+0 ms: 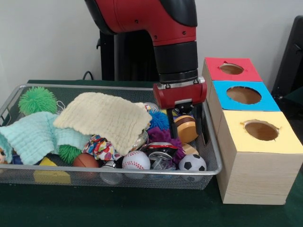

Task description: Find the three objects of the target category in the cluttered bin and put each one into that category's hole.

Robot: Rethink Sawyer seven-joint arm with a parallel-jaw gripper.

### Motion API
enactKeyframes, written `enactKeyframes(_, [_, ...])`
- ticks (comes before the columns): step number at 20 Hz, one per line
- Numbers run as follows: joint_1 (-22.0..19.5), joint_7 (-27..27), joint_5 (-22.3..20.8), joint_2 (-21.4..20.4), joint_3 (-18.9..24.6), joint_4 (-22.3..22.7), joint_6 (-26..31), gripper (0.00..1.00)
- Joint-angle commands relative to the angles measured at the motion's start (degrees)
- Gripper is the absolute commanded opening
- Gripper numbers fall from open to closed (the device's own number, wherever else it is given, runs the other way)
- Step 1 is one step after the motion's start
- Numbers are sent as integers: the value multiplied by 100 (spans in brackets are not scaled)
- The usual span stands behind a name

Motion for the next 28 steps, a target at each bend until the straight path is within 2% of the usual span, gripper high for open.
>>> enactKeyframes(1, [100, 569, -215, -352, -242, -544, 610, 100])
enactKeyframes(12, [69, 624, -252, -238, -211, -566, 496, 100])
enactKeyframes(17, [119, 518, -340, -54, -355, -718, 472, 100])
enactKeyframes(28, [-25, 586, -598, 237, -145, -866, 196, 100])
